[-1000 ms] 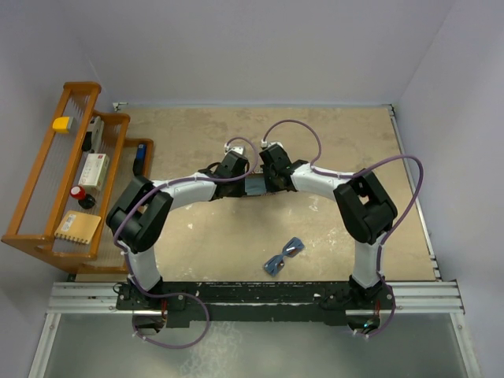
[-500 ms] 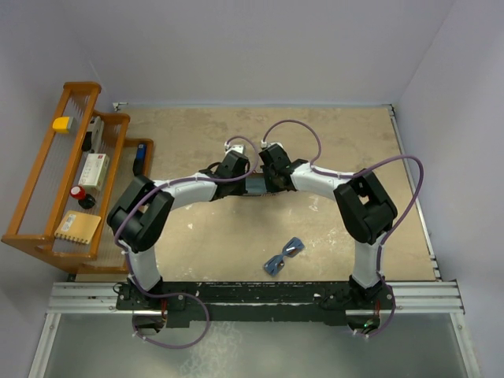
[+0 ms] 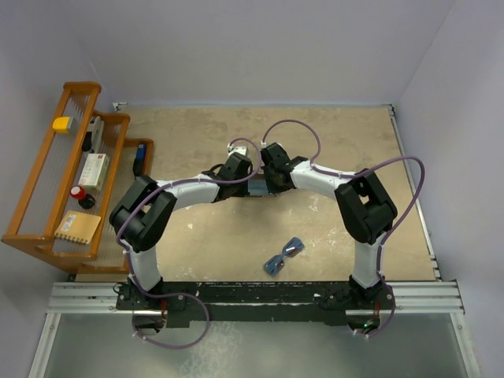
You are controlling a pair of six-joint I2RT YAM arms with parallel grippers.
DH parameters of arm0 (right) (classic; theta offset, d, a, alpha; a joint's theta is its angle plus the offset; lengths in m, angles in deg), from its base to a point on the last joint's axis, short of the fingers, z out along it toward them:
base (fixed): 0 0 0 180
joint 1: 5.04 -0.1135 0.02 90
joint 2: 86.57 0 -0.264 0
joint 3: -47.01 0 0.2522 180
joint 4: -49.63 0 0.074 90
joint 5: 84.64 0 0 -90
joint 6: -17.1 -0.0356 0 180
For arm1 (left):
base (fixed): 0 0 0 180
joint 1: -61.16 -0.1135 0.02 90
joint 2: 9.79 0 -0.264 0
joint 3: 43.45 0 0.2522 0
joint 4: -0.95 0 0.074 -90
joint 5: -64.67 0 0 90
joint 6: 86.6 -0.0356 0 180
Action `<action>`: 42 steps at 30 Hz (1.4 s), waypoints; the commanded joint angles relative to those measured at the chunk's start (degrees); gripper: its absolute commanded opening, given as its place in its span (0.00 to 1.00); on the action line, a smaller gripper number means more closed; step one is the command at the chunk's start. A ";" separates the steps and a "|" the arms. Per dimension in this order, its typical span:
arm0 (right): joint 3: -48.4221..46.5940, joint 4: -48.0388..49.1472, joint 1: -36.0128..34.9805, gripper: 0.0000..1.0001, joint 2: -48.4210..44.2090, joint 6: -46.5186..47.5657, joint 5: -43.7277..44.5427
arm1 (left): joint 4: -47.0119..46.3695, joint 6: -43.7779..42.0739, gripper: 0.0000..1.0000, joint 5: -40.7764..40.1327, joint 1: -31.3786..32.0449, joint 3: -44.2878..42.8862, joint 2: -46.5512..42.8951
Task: Organize the sunglasses
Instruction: Place the glasses cleaning cloth in the sunglasses case.
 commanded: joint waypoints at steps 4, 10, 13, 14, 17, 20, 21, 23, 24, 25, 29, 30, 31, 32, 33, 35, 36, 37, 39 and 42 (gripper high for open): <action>-0.36 -1.41 -0.31 0.00 -2.11 0.82 1.67 | -1.67 0.31 0.00 -1.32 0.43 0.41 0.04; -1.16 -3.21 -0.31 0.00 -1.98 1.50 1.94 | -1.89 0.36 0.00 -1.24 0.51 0.65 0.02; -1.18 -3.08 -0.31 0.00 -1.24 1.83 1.42 | -1.86 0.45 0.00 -1.20 0.65 0.73 -0.07; -1.16 -3.12 -0.33 0.00 -0.91 1.78 1.42 | -1.77 0.42 0.00 -1.28 0.69 0.79 -0.13; -0.95 -2.78 -0.67 0.00 -0.25 1.78 1.45 | -0.63 0.31 0.04 -2.62 1.03 0.65 -0.42; 0.06 -1.56 -0.96 0.04 -0.88 1.70 1.70 | 0.58 -0.08 0.15 -3.90 1.39 0.44 -0.77; 0.26 -1.25 -0.99 0.05 -1.00 1.59 1.68 | 0.80 -0.08 0.15 -4.36 1.48 0.45 -0.99; 0.43 -1.07 -1.01 0.06 -1.18 1.37 1.60 | 1.23 -0.05 0.17 -4.85 1.52 0.38 -1.18; 0.47 -1.08 -1.01 0.08 -1.15 1.41 1.52 | 1.45 -0.11 0.17 -5.03 1.60 0.29 -1.21; 0.58 -1.02 -1.00 0.09 -1.22 1.30 1.51 | 1.63 -0.07 0.18 -5.21 1.56 0.20 -1.30; 1.08 -0.49 -1.01 0.11 -1.90 1.04 1.46 | 2.12 -0.23 0.18 -5.99 1.71 0.11 -1.90; 1.31 -0.33 -1.00 0.12 -2.17 0.99 1.50 | 2.34 -0.24 0.18 -6.17 1.75 0.05 -2.09; 1.45 -0.11 -0.99 0.13 -2.45 0.99 1.52 | 2.57 -0.30 0.18 -6.55 1.82 0.01 -2.27; 1.55 0.04 -1.01 0.13 -2.61 1.02 1.58 | 2.69 -0.39 0.18 -6.85 1.92 -0.04 -2.55; 1.57 0.05 -0.99 0.14 -2.75 1.00 1.70 | 2.91 -0.49 0.19 -7.25 1.95 -0.07 -2.70; 1.66 0.26 -1.01 0.16 -2.95 1.00 1.79 | 3.60 -0.68 0.19 -7.97 2.00 -0.31 -2.97; 1.66 0.29 -1.01 0.16 -3.04 1.00 1.77 | 3.87 -0.61 0.20 -8.43 2.05 -0.38 -3.04; 1.73 0.34 -1.08 0.17 -3.11 0.95 1.73 | 4.13 -0.66 0.21 -8.66 2.12 -0.55 -3.07; 1.88 0.58 -1.10 0.18 -3.30 0.91 1.76 | 4.36 -0.68 0.21 -9.17 2.23 -0.65 -3.24; 2.07 0.72 -1.26 0.19 -3.65 0.89 2.09 | 4.47 -0.78 0.21 -9.77 2.52 -0.69 -3.31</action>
